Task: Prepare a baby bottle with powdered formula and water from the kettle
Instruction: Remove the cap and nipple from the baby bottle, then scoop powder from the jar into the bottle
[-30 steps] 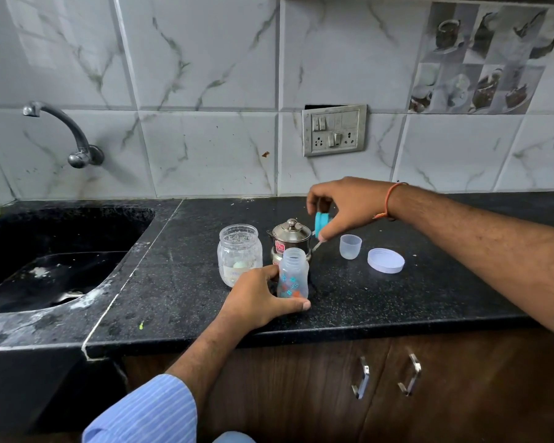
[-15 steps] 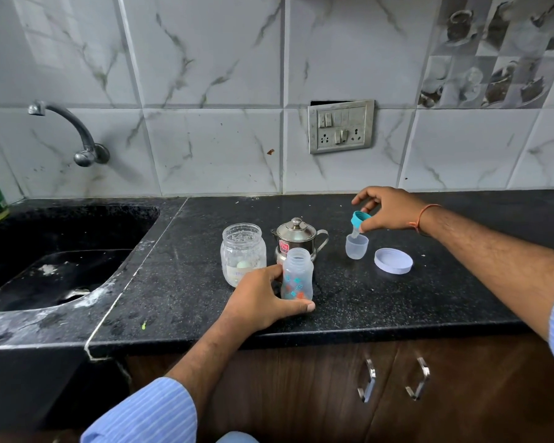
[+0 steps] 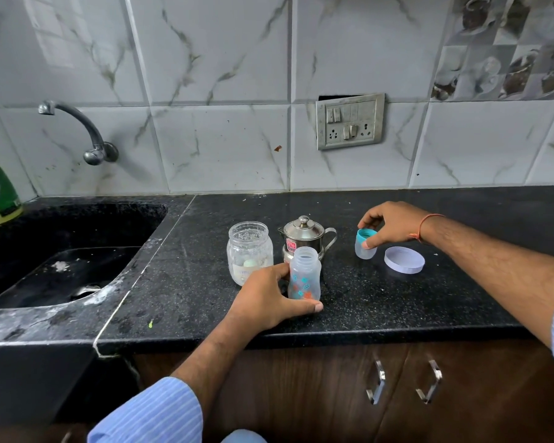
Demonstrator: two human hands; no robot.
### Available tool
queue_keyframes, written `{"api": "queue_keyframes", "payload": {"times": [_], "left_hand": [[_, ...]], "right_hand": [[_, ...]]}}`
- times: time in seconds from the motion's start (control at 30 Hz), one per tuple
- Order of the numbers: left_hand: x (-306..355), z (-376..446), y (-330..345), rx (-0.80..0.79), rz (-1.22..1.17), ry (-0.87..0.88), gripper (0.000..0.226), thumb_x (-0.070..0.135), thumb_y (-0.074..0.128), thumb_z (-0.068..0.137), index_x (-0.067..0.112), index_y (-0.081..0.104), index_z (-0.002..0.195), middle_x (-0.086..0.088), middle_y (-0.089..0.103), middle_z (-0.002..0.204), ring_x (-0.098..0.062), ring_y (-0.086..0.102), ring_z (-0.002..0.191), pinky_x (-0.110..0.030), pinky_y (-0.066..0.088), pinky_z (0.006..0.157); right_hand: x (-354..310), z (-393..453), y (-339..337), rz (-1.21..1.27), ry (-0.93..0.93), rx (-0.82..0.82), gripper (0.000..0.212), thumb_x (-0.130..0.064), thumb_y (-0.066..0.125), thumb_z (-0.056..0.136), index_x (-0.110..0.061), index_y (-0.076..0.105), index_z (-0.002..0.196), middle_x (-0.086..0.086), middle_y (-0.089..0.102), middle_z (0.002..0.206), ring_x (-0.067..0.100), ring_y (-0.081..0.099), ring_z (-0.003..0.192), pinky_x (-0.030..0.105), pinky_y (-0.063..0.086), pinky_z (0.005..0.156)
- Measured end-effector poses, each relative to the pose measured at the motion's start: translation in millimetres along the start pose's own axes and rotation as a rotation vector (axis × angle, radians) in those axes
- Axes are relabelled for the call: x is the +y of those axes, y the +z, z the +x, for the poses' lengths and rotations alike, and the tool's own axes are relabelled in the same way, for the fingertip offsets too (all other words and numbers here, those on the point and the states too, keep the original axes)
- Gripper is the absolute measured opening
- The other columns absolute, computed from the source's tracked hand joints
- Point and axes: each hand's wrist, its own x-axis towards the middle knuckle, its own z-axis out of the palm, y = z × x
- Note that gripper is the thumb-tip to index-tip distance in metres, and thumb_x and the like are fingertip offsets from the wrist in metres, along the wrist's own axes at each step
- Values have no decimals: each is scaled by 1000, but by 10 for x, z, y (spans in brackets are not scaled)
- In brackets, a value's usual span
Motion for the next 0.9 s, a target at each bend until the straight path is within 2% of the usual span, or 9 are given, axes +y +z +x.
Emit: {"api": "queue_keyframes", "payload": {"times": [0.23,0.43,0.5,0.57,0.6,0.7,0.8,0.87,0.9], "left_hand": [[0,3,5,27,44,32,76,79,95,59,41,72,120,27,80,101,4,76,94,-40,66,91],[49,-46,22,89,-37,94,104,83,97,54,40,58,140,24,77,120,7,73,111,-32,63,99],[79,-73,20,114,-76,117,103,83,96,56,42,57,142,26,76,122,10,72,105,-22,61,94],[107,-97,9,171,-110,146,101,80,95,60,40,58,144,27,73,124,17,67,84,-7,52,78],[113,-102,2,202,-127,154,100,76,96,63,37,59,147,26,73,126,17,63,74,-6,48,72],[91,-127,-10,289,-189,163,91,65,93,71,32,61,150,25,73,133,1,52,55,-15,47,61],[111,-224,-2,393,-173,229,66,56,85,86,35,66,145,31,74,130,-10,50,48,-27,48,51],[143,-298,1,521,-128,330,46,45,76,97,37,65,141,28,76,127,-7,55,52,-29,52,51],[161,-324,-6,592,-98,373,41,39,72,100,37,63,141,24,76,124,-9,59,61,-31,55,56]], "right_hand": [[41,-19,57,-10,-4,-11,54,-42,94,77,-29,74,125,-6,75,119,16,70,106,30,53,92],[30,-91,44,15,-19,9,75,-47,94,75,-30,62,141,-5,69,135,13,63,110,29,48,94],[11,-133,24,6,-34,39,78,-50,93,75,-32,61,143,-5,66,142,15,62,116,31,47,97],[-41,-186,-9,-7,-71,96,75,-54,91,76,-35,62,142,-4,63,147,16,59,126,32,45,99],[-87,-220,-31,-4,-93,136,70,-58,87,78,-37,64,139,-5,63,147,15,57,127,31,43,98],[-296,-314,-99,59,-153,282,51,-70,73,85,-38,73,124,-9,67,133,12,60,121,32,45,96],[-602,-415,-164,162,-237,369,41,-69,66,88,-37,78,110,-14,70,116,11,65,109,35,53,95],[-818,-468,-187,200,-308,405,31,-61,68,92,-36,79,107,-15,71,113,8,65,107,36,54,97],[-922,-485,-187,208,-340,413,27,-56,69,94,-34,79,107,-15,72,113,7,65,107,36,54,99]]}}
